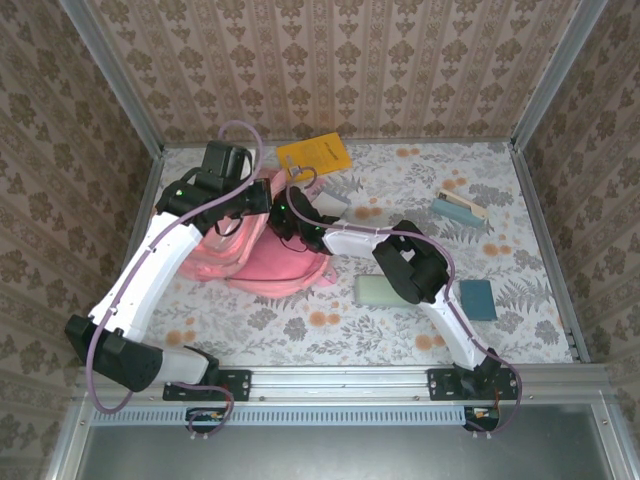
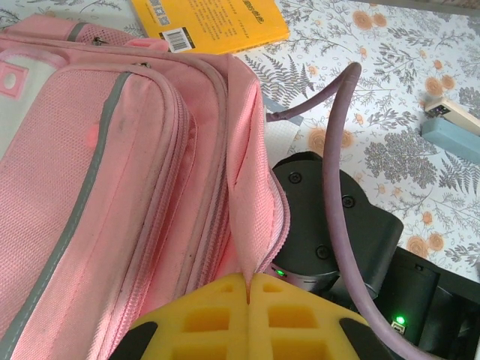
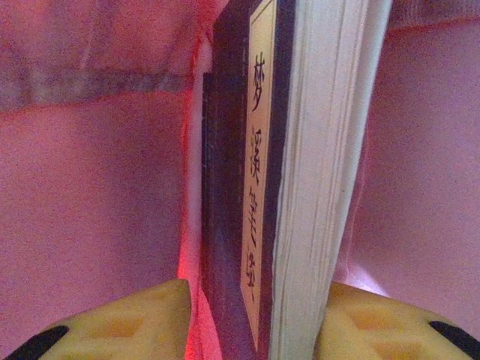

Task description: Pack books, pencil case, and school supplies into a backpack

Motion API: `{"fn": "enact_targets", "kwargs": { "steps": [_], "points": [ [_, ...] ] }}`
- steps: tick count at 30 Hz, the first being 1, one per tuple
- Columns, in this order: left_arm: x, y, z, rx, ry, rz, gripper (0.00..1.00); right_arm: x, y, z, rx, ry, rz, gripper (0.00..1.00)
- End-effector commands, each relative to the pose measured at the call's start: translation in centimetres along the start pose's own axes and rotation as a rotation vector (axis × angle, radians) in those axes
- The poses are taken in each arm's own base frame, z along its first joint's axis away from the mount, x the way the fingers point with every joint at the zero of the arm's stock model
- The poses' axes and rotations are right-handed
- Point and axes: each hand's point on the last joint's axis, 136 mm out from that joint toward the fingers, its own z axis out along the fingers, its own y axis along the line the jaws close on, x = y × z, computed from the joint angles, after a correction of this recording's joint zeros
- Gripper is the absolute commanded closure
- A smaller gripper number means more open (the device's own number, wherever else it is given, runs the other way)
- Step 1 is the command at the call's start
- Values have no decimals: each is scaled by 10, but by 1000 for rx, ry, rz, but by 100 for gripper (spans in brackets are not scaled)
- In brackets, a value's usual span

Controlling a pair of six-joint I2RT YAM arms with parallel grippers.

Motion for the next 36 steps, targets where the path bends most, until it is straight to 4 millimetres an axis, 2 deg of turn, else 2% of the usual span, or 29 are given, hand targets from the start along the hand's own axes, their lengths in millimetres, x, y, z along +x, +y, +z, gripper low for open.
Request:
{"fn": "enact_targets", "kwargs": {
  "steps": [1, 5, 7, 10, 11, 15, 17, 19, 21, 23, 25, 30, 34, 36],
  "points": [
    [-19, -9, -20, 56, -103, -10, 100, 14, 10, -11, 19, 46, -56, 58],
    [-17, -7, -19, 59, -104, -20, 100, 19, -6, -19, 79, 56, -70, 61],
    [-16, -8, -19, 69, -103, -22, 100, 20, -13, -18, 102, 60, -70, 76],
    [-14, -10, -19, 80, -97, -26, 100, 22, -12, -9, 93, 82, -74, 88],
    [-13, -10, -19, 84, -95, -25, 100, 23, -9, -5, 84, 94, -80, 90],
    [-11, -11, -21, 92, -93, -26, 100, 31, 2, 13, 52, 152, -103, 87],
    [-9, -10, -21, 91, -92, -22, 100, 35, 5, 19, 36, 187, -101, 82],
    [-7, -7, -22, 75, -90, -17, 100, 37, 8, 16, 21, 205, -106, 73],
    [-6, -1, -22, 51, -93, -13, 100, 36, 12, 4, 22, 205, -149, 60],
    [-3, 2, -21, 37, -88, -6, 100, 32, 14, -14, 36, 203, -211, 54],
    [-4, 19, -21, -2, -88, -26, 100, 27, 17, -35, 44, 201, -271, 52],
    [5, 45, -23, -73, -81, -38, 100, 2, 17, -99, 93, 175, -410, 50],
    [6, 60, -26, -101, -106, -73, 100, -20, 5, -141, 144, 148, -505, 51],
    [5, 62, -27, -100, -117, -84, 100, -39, -7, -157, 187, 118, -537, 54]
  ]
}}
